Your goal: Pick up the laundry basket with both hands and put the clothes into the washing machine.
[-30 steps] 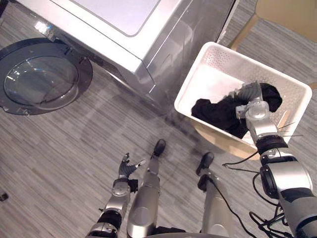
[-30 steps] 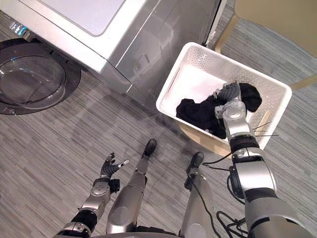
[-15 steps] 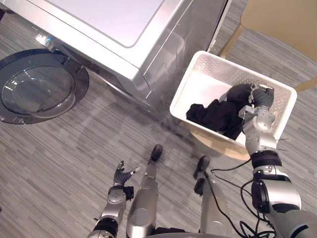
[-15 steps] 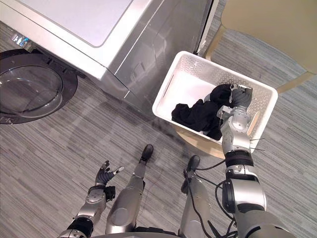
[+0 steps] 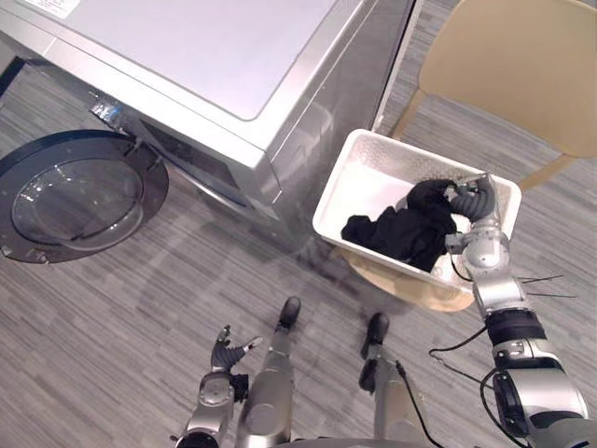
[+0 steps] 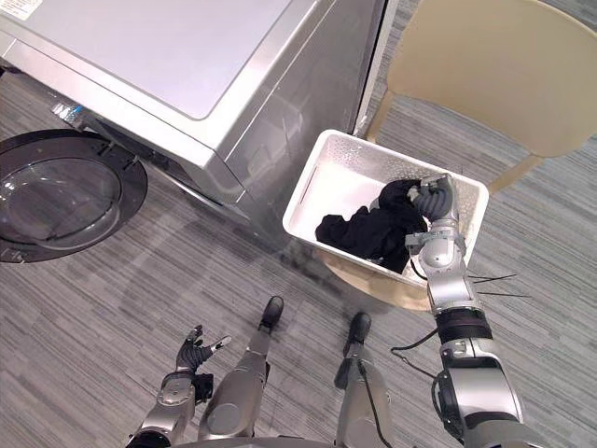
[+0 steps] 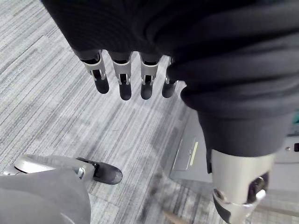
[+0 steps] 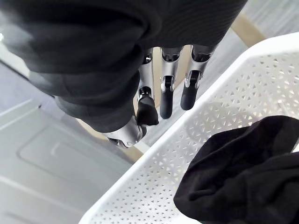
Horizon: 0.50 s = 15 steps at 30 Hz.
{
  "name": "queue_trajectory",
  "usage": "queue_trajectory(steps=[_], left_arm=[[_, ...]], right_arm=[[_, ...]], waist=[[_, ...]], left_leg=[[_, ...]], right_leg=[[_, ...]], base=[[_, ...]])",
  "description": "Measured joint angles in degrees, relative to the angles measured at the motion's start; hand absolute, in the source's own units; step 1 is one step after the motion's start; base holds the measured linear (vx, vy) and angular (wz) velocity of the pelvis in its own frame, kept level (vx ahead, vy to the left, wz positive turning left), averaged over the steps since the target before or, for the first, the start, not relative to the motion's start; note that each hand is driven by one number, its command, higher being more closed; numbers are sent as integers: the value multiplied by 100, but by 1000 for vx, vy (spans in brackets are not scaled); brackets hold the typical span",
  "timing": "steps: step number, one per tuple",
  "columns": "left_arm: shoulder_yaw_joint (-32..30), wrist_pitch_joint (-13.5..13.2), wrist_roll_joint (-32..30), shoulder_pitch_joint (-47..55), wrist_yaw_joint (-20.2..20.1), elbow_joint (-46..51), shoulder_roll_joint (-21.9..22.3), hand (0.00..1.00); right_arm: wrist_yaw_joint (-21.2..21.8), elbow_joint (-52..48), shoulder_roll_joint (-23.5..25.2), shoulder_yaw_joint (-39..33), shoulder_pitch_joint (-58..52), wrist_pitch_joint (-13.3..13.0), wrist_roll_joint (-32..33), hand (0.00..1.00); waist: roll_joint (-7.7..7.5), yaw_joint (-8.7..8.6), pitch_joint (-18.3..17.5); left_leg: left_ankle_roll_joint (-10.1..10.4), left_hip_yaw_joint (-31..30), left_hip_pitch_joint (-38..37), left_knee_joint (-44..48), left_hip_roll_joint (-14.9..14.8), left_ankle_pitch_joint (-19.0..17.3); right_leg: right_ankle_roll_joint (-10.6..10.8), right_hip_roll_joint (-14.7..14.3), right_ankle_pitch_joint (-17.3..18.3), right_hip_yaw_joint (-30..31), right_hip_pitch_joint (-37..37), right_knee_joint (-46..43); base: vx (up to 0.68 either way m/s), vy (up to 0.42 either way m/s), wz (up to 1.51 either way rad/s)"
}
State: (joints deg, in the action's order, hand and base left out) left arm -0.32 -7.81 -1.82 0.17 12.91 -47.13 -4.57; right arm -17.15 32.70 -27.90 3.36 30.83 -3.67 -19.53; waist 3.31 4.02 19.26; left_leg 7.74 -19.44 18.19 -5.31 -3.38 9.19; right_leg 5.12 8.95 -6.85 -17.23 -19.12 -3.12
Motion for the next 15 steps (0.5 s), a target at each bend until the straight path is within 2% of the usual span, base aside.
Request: queue_trajectory(steps=[5,9,12,15], left_arm=[[2,-18,-2,-3,59,-88,-17,0],[5,-31,1,-3,105,-115,-54,0],[23,-57,10,-40,107,-144,-73,0],[80,-122,18,-91,107,-156,-76,0]], right_arm=[[8,823,-370,452,314,137,-555,0],[8,1487,-568,776,764,183,-718,0],[13,2040,-743,1015,1022,185,-810,0],[80,2592,-775,1084,1317,274,-811,0]], waist=[[2,11,1],[8,31,4],[29,161,18],[121,301,140]], left_leg=[[-1,-5,152,2,1,-1],[-1,-10,249,2,-30,3],[-2,-30,364,12,-36,2],[-3,-100,485,21,-38,6]], right_leg=[[-28,-24,-120,-8,-58,192],[-32,-30,-194,-6,-138,233],[-56,-41,-212,-7,-254,224],[-81,-60,-230,-66,-337,223]], base=[[-7,-8,-2],[1,-41,-1],[17,-37,0],[21,-40,7]])
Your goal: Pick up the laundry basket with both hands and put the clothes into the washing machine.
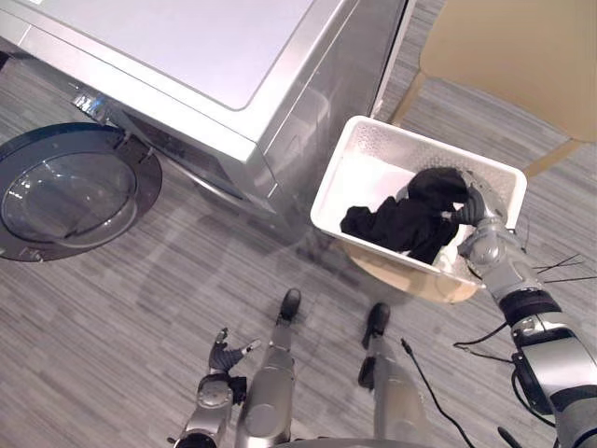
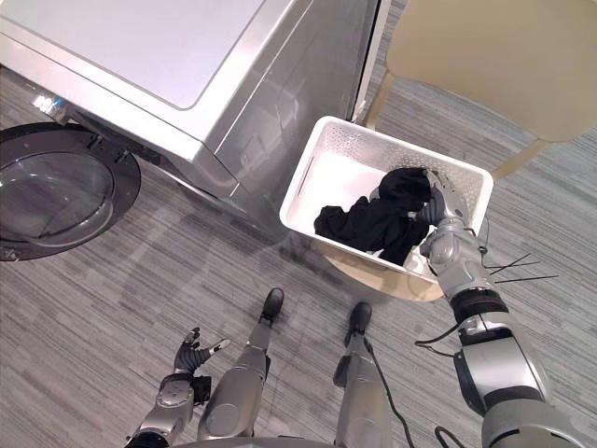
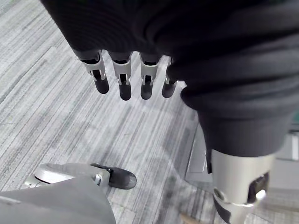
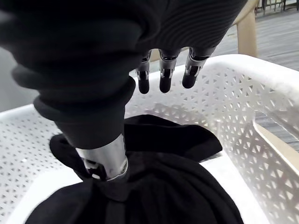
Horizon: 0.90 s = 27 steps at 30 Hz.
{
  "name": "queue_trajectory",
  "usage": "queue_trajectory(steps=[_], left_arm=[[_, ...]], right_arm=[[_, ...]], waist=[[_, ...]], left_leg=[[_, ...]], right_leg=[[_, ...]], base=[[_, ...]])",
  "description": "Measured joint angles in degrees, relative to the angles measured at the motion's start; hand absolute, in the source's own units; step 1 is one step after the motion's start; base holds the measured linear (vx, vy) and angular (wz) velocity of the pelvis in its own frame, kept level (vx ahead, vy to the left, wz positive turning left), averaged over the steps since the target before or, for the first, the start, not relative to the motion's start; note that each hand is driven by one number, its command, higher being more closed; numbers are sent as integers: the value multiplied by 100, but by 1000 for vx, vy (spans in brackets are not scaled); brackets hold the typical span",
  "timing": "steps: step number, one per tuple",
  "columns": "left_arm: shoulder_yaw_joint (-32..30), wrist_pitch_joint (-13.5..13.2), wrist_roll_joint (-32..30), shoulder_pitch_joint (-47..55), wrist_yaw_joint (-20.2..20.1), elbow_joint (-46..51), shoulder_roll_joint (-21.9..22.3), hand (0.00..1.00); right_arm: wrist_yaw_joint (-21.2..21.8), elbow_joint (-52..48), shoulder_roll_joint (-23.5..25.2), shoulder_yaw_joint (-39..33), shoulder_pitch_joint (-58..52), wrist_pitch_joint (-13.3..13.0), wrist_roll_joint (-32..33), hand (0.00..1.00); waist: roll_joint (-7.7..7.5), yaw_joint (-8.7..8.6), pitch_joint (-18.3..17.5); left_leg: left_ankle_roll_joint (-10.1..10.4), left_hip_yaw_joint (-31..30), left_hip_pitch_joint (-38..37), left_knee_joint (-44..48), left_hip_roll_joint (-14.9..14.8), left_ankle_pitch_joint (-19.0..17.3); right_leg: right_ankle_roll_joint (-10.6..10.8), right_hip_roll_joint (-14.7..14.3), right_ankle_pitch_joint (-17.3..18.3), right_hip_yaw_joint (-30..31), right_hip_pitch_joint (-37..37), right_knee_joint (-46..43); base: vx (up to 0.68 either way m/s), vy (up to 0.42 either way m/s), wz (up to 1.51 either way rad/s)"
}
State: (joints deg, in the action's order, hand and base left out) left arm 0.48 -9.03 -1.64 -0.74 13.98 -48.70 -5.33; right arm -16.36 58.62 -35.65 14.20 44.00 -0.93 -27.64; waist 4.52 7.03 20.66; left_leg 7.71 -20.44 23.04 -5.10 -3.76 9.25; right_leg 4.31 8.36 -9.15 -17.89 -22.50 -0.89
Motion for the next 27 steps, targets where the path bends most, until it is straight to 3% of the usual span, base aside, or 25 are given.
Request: queue_trajectory(steps=[3,8,9,20,27], left_arm=[[131,-40,38,-76,9,22,-14,0],[200,-52,206,-353,25,32,8,0],[255,-88,214,-459,46,30,13,0],[389,-133,216,-713,114,84,218,0],[260,-77,213,-665,112,166,240,0]], right_arm=[[20,196,-8,133,331,29,0,0],[5,599,-9,302,835,42,5,0],[-17,665,-6,389,880,74,3,100],[-237,551,350,559,1136,135,298,100],[-251,-887,880,-849,162,129,1354,100]], waist=[[150,53,119],[287,291,259],[303,344,298],[285,498,315],[172,388,387]], left_leg=[[24,-108,204,-5,-8,22],[30,-296,514,-13,-18,115],[31,-309,538,-13,-19,116],[40,-373,467,-16,97,110],[42,-291,154,-21,76,105]], right_leg=[[-3,-15,1,-104,-149,-1],[-15,-22,-2,-245,-389,-13],[-6,-12,24,-266,-407,-38],[47,366,871,-191,-921,-1506],[3,365,970,-71,-753,-1688]], base=[[14,-44,11],[38,-45,11],[48,-30,10],[17,-47,10],[-44,-80,-5]])
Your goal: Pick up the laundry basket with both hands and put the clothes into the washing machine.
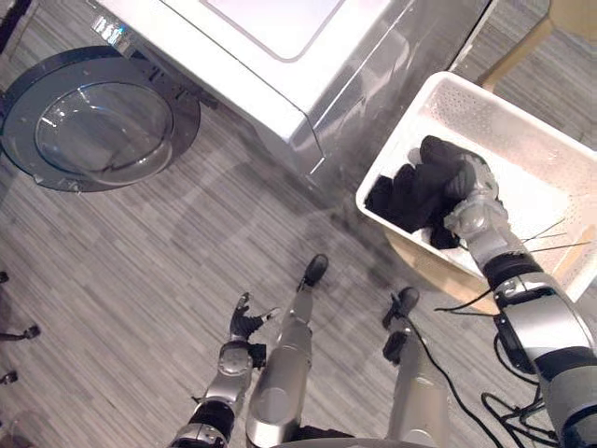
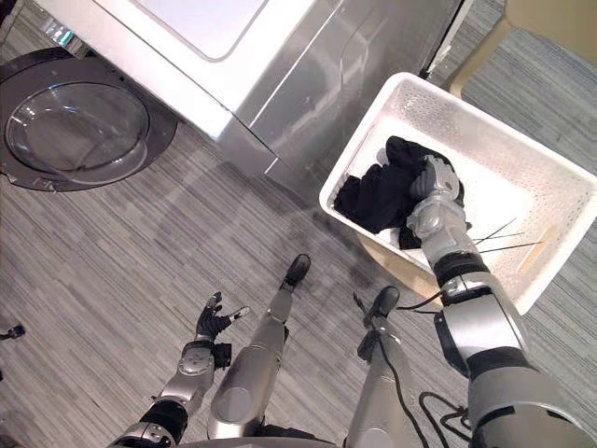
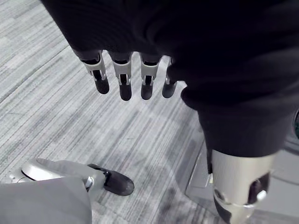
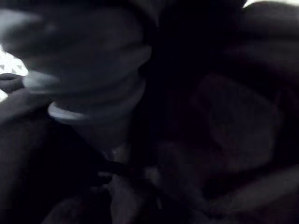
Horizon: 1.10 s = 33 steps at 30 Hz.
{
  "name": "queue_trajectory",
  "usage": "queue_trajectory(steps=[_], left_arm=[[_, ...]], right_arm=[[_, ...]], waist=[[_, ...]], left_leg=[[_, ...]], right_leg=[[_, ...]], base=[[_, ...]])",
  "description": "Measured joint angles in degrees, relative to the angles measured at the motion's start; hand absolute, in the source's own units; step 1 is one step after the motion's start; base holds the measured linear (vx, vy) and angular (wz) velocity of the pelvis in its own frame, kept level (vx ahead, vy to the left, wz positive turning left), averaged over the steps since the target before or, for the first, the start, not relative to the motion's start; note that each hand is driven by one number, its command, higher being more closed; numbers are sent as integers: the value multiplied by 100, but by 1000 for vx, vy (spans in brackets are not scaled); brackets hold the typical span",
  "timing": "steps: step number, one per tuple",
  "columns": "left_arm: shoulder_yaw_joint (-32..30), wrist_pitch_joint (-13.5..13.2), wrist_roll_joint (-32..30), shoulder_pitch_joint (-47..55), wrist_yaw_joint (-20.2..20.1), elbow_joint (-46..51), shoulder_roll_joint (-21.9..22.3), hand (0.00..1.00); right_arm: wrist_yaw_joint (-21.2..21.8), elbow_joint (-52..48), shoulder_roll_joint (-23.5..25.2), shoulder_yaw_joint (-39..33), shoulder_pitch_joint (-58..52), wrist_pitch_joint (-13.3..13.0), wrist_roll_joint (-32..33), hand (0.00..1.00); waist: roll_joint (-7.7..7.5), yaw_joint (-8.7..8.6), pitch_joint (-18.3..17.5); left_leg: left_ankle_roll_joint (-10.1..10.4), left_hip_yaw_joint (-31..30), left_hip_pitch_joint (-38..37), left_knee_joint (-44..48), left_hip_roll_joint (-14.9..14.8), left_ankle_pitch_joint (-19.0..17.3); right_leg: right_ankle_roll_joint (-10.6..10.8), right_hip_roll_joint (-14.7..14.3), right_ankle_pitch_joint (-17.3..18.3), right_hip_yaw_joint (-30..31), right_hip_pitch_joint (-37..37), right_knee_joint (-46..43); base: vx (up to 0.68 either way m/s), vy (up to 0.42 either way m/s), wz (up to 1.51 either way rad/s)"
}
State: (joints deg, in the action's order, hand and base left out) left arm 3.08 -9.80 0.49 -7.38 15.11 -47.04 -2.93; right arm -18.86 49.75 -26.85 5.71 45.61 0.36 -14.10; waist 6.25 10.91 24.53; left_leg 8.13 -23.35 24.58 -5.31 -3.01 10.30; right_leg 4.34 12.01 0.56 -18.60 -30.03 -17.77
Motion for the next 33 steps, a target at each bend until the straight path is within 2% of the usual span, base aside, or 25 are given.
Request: queue_trajectory(steps=[2,4,7,8,9,10,11,13,14,16,18,20,21,22,23,24,25,26,27,28,29,30,31,32,33], left_arm=[[-152,14,-2,84,2,102,-11,0],[-153,82,-5,193,-4,184,-12,0],[-261,129,-11,343,-16,219,-1,0],[-391,197,-12,493,-18,222,-15,0],[-422,212,-12,573,-19,222,-35,0],[-533,243,-12,770,-55,220,-47,0],[-564,265,-12,840,-80,220,-49,0],[-622,317,-14,1032,-136,221,-79,0],[-631,321,-14,1055,-137,220,-86,0],[-833,335,-15,1258,-141,204,-104,0],[-845,338,-15,1338,-144,202,-182,0],[-857,342,-15,1296,-148,226,-219,0],[-941,343,-15,1292,-154,308,-192,0],[-1065,341,-14,1268,-159,407,-138,0],[-1078,336,-14,1258,-157,506,-119,0],[-1105,317,-9,1315,-152,775,-134,0],[-1191,313,0,1473,-120,1083,-79,0],[-1222,310,7,1559,-101,1243,-25,0],[-1206,302,41,1690,-91,1593,111,0],[-1176,287,112,1756,-79,1766,208,0],[-994,262,243,1892,-30,2103,476,0],[-894,265,307,1987,-7,2256,577,0],[-418,259,405,2261,-16,2797,634,0],[-278,252,408,2331,-28,2969,632,0],[-127,248,408,2326,-83,3148,621,0]], right_arm=[[-37,-533,262,-415,-247,-22,332,100],[-180,-1319,531,-843,-660,-177,840,100],[-244,-2026,822,-1061,-1059,-316,1206,100],[-229,-2460,1062,-1073,-1411,-408,1333,100],[-221,-2633,1184,-1070,-1571,-429,1387,100],[-206,-3051,1454,-1062,-1991,-450,1431,100],[-187,-3216,1547,-1057,-2161,-460,1434,100],[18,-3874,1816,-1033,-2795,-552,1465,100],[44,-3949,1853,-1026,-2862,-571,1466,100],[238,-4454,2115,-903,-3245,-697,1536,100],[415,-4821,2226,-744,-3494,-868,1645,100],[649,-5131,2313,-657,-3804,-1013,1779,100],[758,-5182,2343,-616,-3969,-1038,1889,100],[815,-5234,2353,-594,-4145,-1041,1976,100],[820,-5309,2390,-587,-4275,-1041,2049,100],[896,-5441,2513,-539,-4552,-1054,2067,100],[946,-5519,2585,-368,-4660,-1054,2060,100],[969,-5570,2587,-244,-4669,-1055,2048,100],[1028,-5646,2562,-86,-4619,-1089,2030,100],[1025,-5655,2538,-21,-4577,-1099,2029,100],[1013,-5687,2415,33,-4540,-1100,2024,100],[1011,-5685,2347,43,-4576,-1098,2024,100],[996,-5677,2164,62,-4666,-1086,2020,100],[997,-5676,2107,48,-4688,-1072,2015,100],[997,-5673,2046,0,-4703,-1066,2007,100]], waist=[[-71,-78,43],[-91,-120,37],[-113,-160,16],[-192,-233,-59],[-249,-248,-97],[-399,-252,-283],[-448,-253,-361],[-586,-296,-543],[-603,-302,-579],[-767,-376,-881],[-854,-404,-975],[-881,-499,-995],[-870,-559,-1018],[-793,-568,-1052],[-791,-570,-1050],[-864,-548,-1107],[-947,-508,-1195],[-951,-502,-1255],[-906,-388,-1314],[-867,-359,-1331],[-563,-201,-1402],[-430,-202,-1465],[-256,-235,-1577],[-230,-254,-1597],[-278,-321,-1585]], left_leg=[[-12,23,-148,-2,-10,-11],[-34,106,-306,-2,-55,-50],[-110,174,-493,-2,-88,-144],[-154,190,-619,-2,-91,-178],[-171,220,-684,-2,-91,-190],[-186,298,-802,0,-87,-227],[-191,326,-859,0,-81,-238],[-222,430,-1219,19,-55,-351],[-224,458,-1258,33,-55,-373],[-242,716,-1465,118,-65,-534],[-242,929,-1585,216,-72,-652],[-243,930,-1509,547,-11,-823],[-264,907,-1420,764,-37,-859],[-303,838,-1343,812,-118,-885],[-289,758,-1348,820,-111,-872],[-266,588,-1389,887,-25,-858],[-250,526,-1300,1041,65,-871],[-228,471,-1201,1133,114,-886],[-209,442,-998,1317,168,-896],[-195,442,-907,1375,169,-886],[-29,327,-690,1416,76,-771],[-81,282,-607,1399,33,-700],[-494,308,-563,1006,-122,-626],[-803,512,-544,835,-220,-884],[-1077,923,-422,782,-295,-1216]], right_leg=[[0,-15,0,15,146,36],[-2,-105,-33,87,361,236],[49,-179,-78,144,602,428],[54,-197,-81,150,759,506],[70,-198,-90,164,820,520],[84,-200,-92,228,896,538],[82,-200,-95,256,945,551],[87,-198,-95,338,1311,655],[88,-202,-95,355,1355,678],[113,-280,-199,598,1553,913],[99,-343,-295,778,1671,1074],[105,-328,-294,788,1707,1006],[188,-331,-342,783,1767,1011],[256,-370,12,1054,1650,380],[168,-330,467,1203,1525,-406],[333,-280,1024,1437,1507,-1585],[398,-288,1397,1707,1654,-2035],[349,-302,1558,1788,1728,-1992],[166,-397,1882,1850,1843,-1687],[84,-425,2034,1841,1902,-1498],[-40,-590,2257,1654,1943,-1225],[-91,-655,2254,1508,1929,-1230],[-268,-726,2246,1165,1810,-1325],[-374,-688,2173,964,1833,-1227],[-473,-591,2025,687,1895,-950]], base=[[-45,-41,-4],[-66,-40,-15],[-20,-18,-10],[15,-22,-4],[62,-21,-12],[74,-14,-17],[122,-13,-16],[130,4,-13],[101,18,-29],[70,21,-51],[40,28,-54],[-6,30,-12],[-67,-22,25],[-62,-29,43],[-24,-73,78],[6,-197,94],[-23,-257,88],[-136,-332,64],[-160,-230,39],[-301,-280,43],[-280,-185,49],[-357,-206,95],[-249,-136,104],[-270,-145,132],[-226,-134,124]])
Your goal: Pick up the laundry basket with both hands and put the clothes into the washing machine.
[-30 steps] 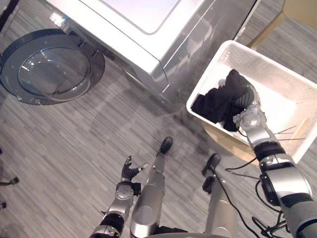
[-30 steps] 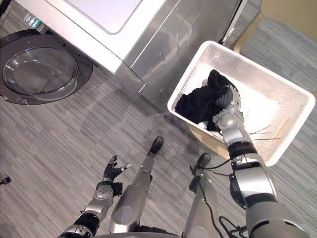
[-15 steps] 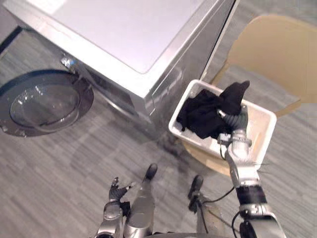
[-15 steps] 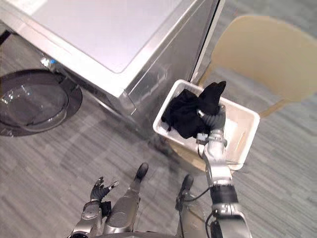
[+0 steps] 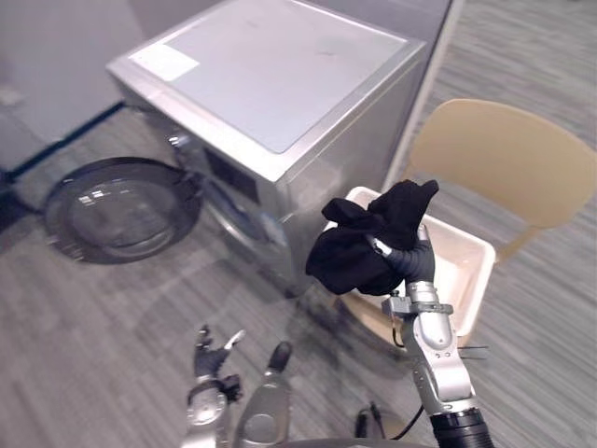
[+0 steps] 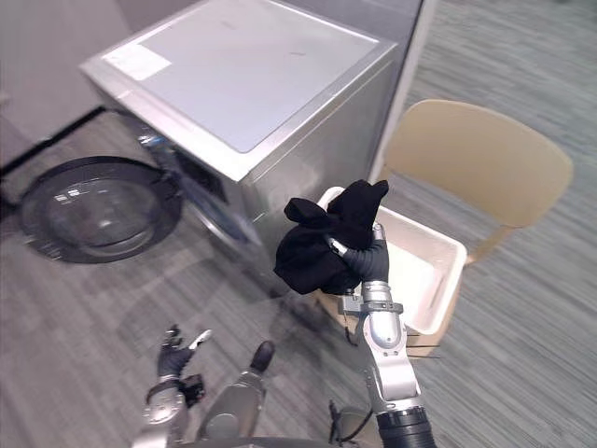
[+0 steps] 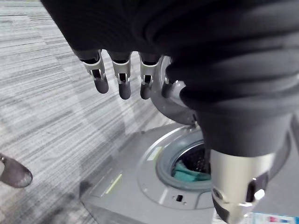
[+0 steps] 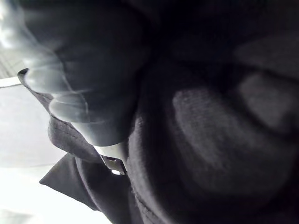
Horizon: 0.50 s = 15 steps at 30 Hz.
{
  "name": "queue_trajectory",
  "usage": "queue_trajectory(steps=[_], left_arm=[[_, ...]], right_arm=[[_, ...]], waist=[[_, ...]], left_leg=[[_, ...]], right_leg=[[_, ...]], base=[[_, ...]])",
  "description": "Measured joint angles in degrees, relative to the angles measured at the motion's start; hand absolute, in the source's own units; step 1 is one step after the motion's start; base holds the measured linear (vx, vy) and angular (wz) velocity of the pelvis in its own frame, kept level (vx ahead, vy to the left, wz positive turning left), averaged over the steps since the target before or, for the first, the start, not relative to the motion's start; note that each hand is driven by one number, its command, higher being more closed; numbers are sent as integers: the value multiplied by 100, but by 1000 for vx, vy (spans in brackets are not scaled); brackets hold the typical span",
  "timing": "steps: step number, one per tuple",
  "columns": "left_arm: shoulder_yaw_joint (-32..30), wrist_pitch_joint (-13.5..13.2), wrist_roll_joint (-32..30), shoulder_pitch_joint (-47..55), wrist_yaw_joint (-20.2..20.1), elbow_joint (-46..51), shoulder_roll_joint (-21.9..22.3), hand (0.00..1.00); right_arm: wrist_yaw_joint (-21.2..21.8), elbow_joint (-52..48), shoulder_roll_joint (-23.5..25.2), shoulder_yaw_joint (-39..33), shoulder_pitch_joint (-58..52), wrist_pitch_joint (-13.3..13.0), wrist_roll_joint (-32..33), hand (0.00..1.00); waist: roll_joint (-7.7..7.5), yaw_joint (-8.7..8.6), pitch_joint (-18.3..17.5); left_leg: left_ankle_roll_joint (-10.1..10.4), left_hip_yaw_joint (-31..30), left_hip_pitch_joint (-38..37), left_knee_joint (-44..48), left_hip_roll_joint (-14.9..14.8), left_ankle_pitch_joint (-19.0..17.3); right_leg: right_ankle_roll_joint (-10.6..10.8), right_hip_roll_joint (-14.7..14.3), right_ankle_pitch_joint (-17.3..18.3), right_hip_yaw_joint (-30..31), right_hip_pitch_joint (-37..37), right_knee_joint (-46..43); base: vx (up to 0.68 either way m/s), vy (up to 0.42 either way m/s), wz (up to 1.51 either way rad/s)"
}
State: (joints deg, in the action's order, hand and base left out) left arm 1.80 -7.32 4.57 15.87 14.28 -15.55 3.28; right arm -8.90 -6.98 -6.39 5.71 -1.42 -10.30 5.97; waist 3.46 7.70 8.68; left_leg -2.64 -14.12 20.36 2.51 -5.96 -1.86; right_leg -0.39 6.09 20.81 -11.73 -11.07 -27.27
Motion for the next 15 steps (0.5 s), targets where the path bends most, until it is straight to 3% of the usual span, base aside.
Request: queue_trajectory(steps=[2,3,5,6,7,9,13,15], left_arm=[[134,-35,-7,-38,-76,505,-18,0],[226,-113,-10,-33,-136,843,-70,0],[379,-313,-40,-143,-288,1123,-292,0],[510,-395,-80,-330,-326,1132,-456,0],[607,-481,-194,-506,-392,1145,-578,0],[790,-494,-318,-635,-435,1140,-778,0],[1214,-461,-534,-869,-561,1009,-1203,0],[1383,-446,-557,-1072,-603,978,-1368,0]], right_arm=[[2,29,-86,-132,15,24,-12,100],[10,29,-168,-159,-3,28,-8,100],[72,38,-231,-157,-4,50,20,100],[158,122,-253,-160,23,49,42,100],[296,353,-268,-114,235,58,77,100],[420,584,-267,-75,430,60,107,100],[786,1014,-175,396,743,147,663,100],[949,1057,-174,803,900,188,950,100]], waist=[[-78,-64,-11],[-110,-86,-15],[-21,-116,-74],[25,-235,-138],[114,-242,-203],[136,-250,-239],[-117,-301,-424],[-152,-341,-492]], left_leg=[[351,909,166,701,112,218],[360,1279,93,1297,114,222],[382,1439,-373,1724,93,114],[458,1436,-755,1316,98,-37],[627,1416,-1150,526,88,78],[753,1383,-1372,-1,2,159],[767,1393,-1513,-238,88,245],[732,1422,-1534,-252,137,275]], right_leg=[[-44,231,-359,-330,22,356],[-105,277,-537,-527,37,510],[-118,279,-605,-725,52,594],[-82,284,-645,-921,94,664],[-21,193,-763,-988,111,807],[54,91,-836,-1027,134,895],[204,150,-1037,-964,207,1005],[237,183,-1096,-903,228,1049]], base=[[-175,-134,117],[-123,-95,85],[-118,-35,71],[-123,39,64],[-119,49,54],[-114,72,13],[-73,93,2],[-51,72,-3]])
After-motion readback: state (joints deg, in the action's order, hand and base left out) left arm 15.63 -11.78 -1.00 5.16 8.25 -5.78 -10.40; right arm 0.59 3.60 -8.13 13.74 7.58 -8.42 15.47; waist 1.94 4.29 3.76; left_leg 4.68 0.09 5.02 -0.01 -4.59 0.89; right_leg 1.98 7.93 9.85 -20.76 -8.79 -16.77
